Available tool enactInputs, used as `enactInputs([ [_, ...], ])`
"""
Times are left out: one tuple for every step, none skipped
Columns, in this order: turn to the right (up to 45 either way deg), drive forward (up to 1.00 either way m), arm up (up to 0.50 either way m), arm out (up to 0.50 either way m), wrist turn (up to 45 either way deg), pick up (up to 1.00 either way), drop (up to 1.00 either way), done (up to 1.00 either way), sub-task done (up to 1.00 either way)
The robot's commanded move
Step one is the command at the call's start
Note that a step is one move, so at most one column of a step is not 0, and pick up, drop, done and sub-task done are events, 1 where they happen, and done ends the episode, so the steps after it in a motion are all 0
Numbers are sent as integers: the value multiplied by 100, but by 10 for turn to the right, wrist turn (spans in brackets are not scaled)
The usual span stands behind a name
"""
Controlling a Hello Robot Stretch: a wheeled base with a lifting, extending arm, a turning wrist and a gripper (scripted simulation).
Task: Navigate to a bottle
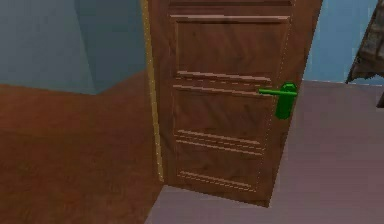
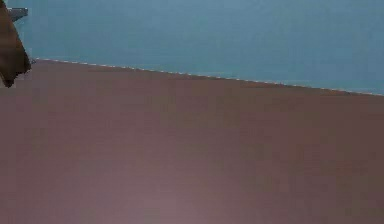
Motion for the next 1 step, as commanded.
enactInputs([
  [150, 0, 0, 0, 0, 0, 0, 0, 0],
])
